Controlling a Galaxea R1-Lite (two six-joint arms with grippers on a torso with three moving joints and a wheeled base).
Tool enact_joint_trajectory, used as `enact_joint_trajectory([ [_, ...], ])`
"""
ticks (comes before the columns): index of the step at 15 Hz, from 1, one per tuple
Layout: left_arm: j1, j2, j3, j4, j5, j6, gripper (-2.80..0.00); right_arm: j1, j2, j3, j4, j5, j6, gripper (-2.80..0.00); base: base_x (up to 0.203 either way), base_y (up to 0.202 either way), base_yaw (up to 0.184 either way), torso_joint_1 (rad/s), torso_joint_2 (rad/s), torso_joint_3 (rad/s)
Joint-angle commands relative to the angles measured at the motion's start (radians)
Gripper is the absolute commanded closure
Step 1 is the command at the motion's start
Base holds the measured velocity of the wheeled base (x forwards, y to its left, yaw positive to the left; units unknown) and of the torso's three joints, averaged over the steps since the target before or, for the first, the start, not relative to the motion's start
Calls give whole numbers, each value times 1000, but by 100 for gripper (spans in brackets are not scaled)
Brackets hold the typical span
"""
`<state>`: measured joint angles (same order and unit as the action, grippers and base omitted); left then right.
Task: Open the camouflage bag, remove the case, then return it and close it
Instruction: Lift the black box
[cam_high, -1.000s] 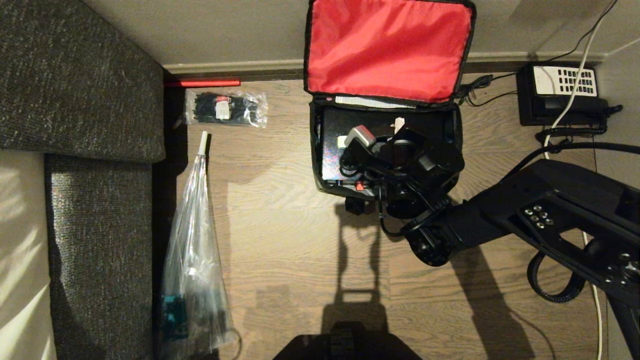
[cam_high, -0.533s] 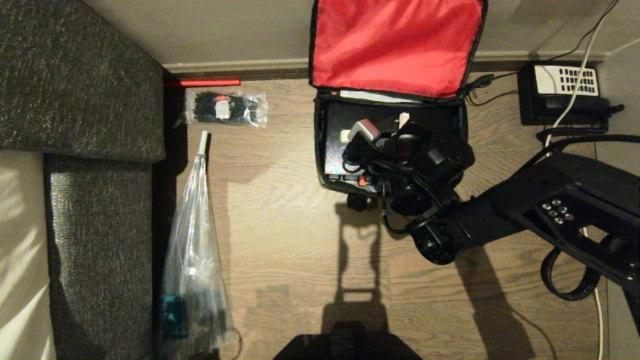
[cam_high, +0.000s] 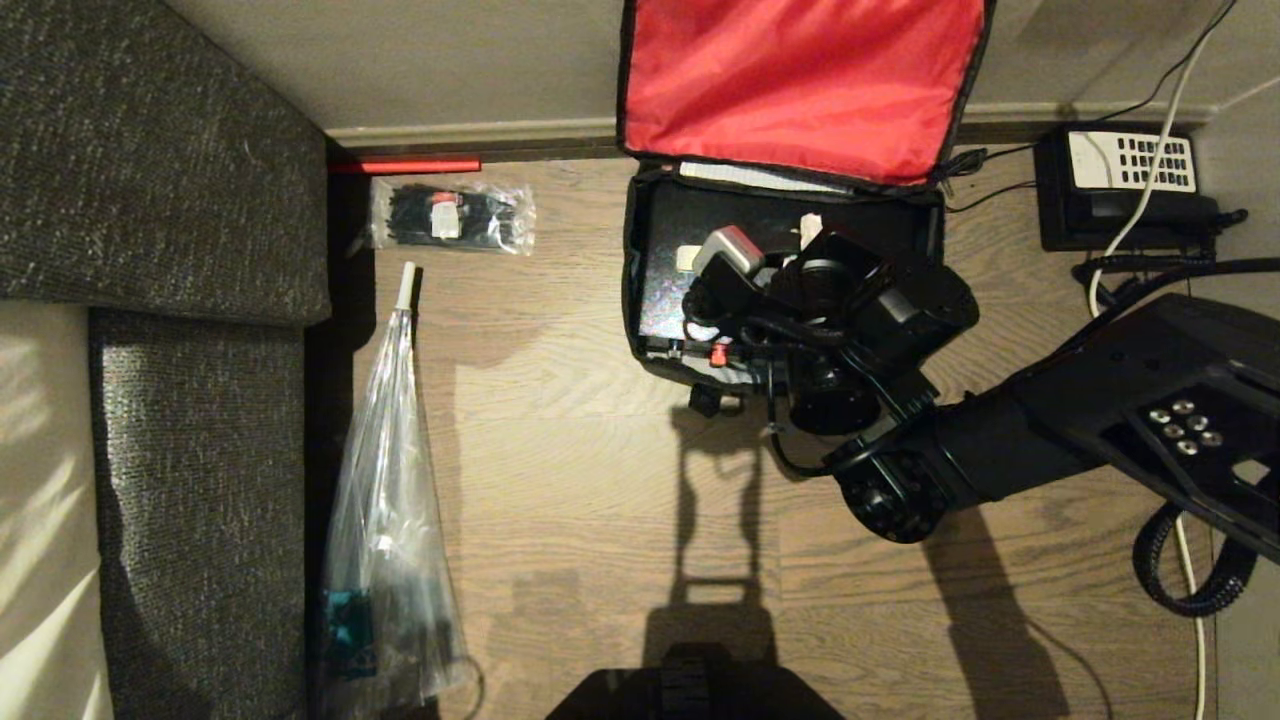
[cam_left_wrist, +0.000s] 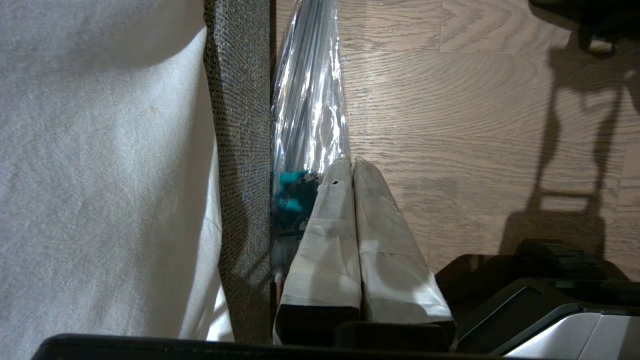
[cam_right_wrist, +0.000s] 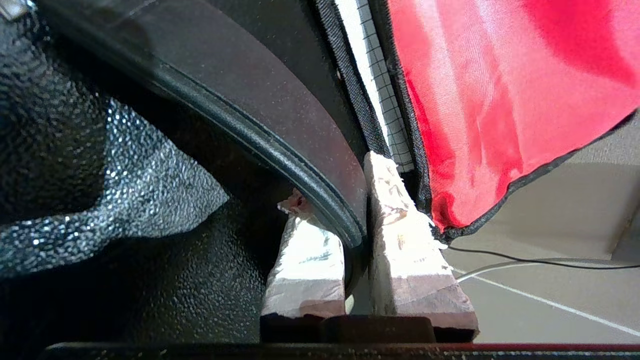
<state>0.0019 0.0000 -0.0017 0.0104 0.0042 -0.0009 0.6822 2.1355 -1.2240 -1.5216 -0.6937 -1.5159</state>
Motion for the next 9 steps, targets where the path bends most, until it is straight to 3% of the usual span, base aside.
enact_joint_trajectory([
  [1, 1, 0, 0, 0, 0, -1, 0, 27, -40, 22, -8, -35, -3, 0, 0, 0, 0, 0, 0, 0],
  [9, 1, 0, 0, 0, 0, -1, 0, 63, -9, 43, -8, -47, 15, 0, 0, 0, 0, 0, 0, 0],
])
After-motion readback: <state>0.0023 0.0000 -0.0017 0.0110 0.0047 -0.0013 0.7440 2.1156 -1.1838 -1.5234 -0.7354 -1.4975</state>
